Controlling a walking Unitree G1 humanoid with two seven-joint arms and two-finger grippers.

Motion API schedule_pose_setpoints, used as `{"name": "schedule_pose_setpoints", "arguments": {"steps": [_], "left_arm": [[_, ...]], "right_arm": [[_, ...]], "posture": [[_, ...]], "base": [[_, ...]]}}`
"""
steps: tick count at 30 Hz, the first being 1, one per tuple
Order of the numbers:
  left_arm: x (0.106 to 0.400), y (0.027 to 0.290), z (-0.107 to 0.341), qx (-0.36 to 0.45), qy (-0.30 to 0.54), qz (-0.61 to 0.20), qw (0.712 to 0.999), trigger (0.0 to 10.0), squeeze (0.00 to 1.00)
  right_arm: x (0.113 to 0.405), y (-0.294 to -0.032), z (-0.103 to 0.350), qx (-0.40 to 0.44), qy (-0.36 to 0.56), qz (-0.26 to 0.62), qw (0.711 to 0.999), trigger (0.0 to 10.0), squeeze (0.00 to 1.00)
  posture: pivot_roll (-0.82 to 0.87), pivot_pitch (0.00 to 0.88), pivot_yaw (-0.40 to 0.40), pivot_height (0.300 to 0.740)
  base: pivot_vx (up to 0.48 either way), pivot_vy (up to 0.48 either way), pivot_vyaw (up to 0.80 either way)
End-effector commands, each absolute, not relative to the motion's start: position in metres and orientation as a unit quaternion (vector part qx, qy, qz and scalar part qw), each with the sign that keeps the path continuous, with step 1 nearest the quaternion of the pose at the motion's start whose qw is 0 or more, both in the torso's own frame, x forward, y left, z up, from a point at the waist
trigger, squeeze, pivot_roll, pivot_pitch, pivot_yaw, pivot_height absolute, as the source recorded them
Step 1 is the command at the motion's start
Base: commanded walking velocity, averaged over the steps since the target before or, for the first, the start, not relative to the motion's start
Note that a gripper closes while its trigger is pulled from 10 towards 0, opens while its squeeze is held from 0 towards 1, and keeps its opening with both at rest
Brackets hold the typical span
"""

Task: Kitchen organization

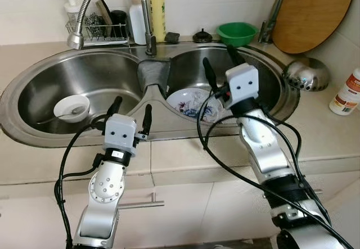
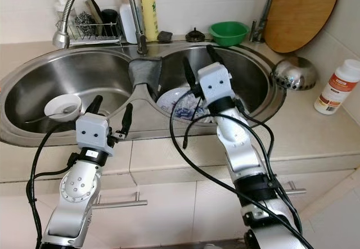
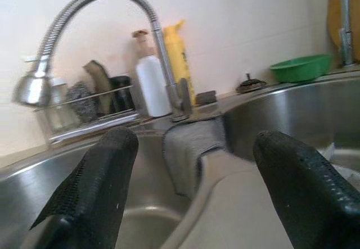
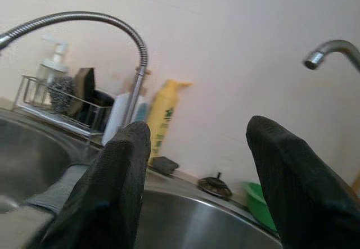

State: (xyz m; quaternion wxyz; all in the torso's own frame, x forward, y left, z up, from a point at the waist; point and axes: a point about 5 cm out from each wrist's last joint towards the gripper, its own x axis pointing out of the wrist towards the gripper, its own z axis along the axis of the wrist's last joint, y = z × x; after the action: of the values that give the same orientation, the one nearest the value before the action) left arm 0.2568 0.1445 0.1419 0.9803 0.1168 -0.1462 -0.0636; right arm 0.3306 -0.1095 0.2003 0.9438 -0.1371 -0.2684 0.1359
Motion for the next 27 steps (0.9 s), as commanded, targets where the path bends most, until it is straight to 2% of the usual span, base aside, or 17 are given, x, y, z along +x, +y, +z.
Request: {"name": "schedule_pose_setpoints", "arguments": {"steps": [1, 19, 25, 27], "left_arm": [[0.256, 0.148, 0.144, 0.12, -0.149, -0.062, 0.98, 10.0, 0.0], [0.257, 0.15, 0.147, 0.125, -0.156, -0.06, 0.978, 10.0, 0.0], [0.257, 0.151, 0.148, 0.13, -0.165, -0.056, 0.976, 10.0, 0.0], [0.257, 0.151, 0.149, 0.132, -0.168, -0.053, 0.975, 10.0, 0.0]], "right_arm": [[0.327, -0.103, 0.207, -0.139, -0.282, 0.146, 0.938, 10.0, 0.0], [0.312, -0.11, 0.193, -0.148, -0.268, 0.126, 0.944, 10.0, 0.0], [0.311, -0.114, 0.191, -0.139, -0.262, 0.112, 0.949, 10.0, 0.0], [0.312, -0.116, 0.191, -0.135, -0.259, 0.101, 0.951, 10.0, 0.0]], "posture": [[-0.02, 0.0, 0.009, 0.74], [-0.02, 0.0, 0.014, 0.74], [-0.02, 0.0, 0.016, 0.74], [-0.02, 0.0, 0.016, 0.74]], "base": [[0.0, 0.48, 0.0], [0.0, 0.48, 0.0], [0.0, 0.0, 0.0], [0.0, 0.0, -0.63]]}}
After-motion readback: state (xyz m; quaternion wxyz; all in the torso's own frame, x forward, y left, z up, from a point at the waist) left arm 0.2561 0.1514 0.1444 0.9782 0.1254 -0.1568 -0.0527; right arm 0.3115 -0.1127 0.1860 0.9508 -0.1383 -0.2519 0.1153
